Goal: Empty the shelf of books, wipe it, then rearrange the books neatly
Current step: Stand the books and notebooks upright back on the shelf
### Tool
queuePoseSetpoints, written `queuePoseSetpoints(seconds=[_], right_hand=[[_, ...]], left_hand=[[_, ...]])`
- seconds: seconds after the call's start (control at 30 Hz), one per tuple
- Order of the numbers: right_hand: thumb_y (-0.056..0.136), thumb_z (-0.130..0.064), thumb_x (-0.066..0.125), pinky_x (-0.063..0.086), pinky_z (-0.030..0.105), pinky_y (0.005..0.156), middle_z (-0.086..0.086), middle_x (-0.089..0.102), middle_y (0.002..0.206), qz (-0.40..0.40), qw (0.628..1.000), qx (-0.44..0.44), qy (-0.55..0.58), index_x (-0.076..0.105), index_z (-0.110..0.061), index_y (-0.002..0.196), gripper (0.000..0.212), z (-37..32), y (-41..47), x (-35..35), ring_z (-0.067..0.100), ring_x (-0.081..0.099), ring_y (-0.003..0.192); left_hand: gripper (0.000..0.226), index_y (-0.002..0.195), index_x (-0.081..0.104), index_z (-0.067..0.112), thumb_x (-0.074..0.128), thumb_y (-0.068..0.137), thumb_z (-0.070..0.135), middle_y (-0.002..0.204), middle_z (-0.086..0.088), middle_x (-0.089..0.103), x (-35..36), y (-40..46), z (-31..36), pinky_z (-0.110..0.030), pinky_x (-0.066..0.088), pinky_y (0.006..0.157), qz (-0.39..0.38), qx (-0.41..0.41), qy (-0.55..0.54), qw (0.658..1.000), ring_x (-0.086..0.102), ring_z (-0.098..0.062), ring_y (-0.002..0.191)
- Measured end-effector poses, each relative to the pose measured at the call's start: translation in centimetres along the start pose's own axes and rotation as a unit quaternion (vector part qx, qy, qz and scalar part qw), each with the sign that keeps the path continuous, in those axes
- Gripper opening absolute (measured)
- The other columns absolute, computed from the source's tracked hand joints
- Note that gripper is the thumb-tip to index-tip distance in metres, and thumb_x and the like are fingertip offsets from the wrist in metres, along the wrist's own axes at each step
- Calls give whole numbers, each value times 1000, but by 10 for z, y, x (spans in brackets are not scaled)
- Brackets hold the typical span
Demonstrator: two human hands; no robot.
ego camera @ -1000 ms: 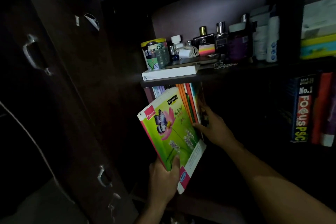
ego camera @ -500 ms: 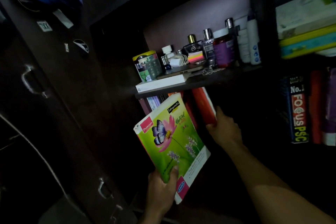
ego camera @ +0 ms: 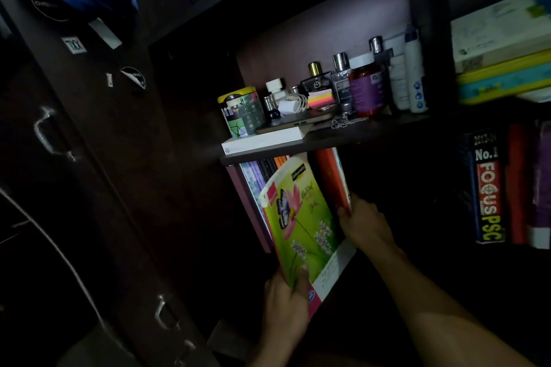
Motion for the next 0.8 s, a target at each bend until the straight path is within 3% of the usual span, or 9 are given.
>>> queuePoseSetpoints(seconds=[0.07,0.17,0.27,0.37,0.43,0.53,0.63,0.8], right_hand=[[102,-38,49,50,37,90,16,64,128,1,1000,2,1,50,-16,138,42,0,0,-1,37,63,113],[101,-39,49,50,37,89,16,64,127,7,1000,-4,-3,49,-18,138,43,-2,0,-1,38,62,114],[99,-41,51,50,41,91,18,63,127,1,1000,-10,-10,45,-20,140,47,-5,-2,2,40,62,114],[95,-46,57,52,40,90,15,64,127,-25,999,-19,6,41,-23,143,56,-7,-3,7,39,63,112],[92,-48,61,53,38,90,11,66,127,-33,999,-22,25,44,-25,141,57,-6,-2,8,36,64,112],[87,-49,68,54,34,92,3,68,125,-43,997,-23,64,48,-30,140,60,-6,-2,9,29,66,111],[82,-48,74,51,28,93,1,66,130,-65,992,-33,99,48,-30,143,69,-7,-2,12,23,65,113],[82,-28,81,40,16,89,1,61,137,-104,983,-83,130,46,-21,145,72,-12,-4,21,10,57,112]], left_hand=[[46,127,62,21,53,95,52,117,-2,63,8,2,5,-40,51,97,20,1,-20,1000,62,-23,112],[40,134,63,15,54,102,38,122,-6,63,21,7,20,-31,44,100,34,5,-11,999,57,-28,121],[50,130,65,14,50,98,49,128,-8,65,34,19,41,-26,44,96,44,53,-5,998,60,-27,121],[59,136,54,16,46,95,58,136,-4,55,45,40,53,-36,49,97,55,87,76,992,58,-29,122],[63,140,43,20,50,93,63,136,-2,58,43,50,52,-41,51,94,81,81,103,988,60,-28,121],[50,120,40,35,70,85,55,109,12,68,26,46,48,-35,56,76,122,107,28,986,69,-13,94],[43,105,43,39,78,82,30,90,13,62,15,38,39,-32,55,62,124,159,-25,979,65,-8,67],[25,115,51,34,64,96,26,96,16,58,26,54,50,-38,57,74,108,221,9,969,65,-12,82]])
Point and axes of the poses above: each hand's wrist, its own y-axis towards the middle knuckle, its own x-axis out of the palm, z = x × y, the point moved 8 cm from there along y, towards the middle knuckle
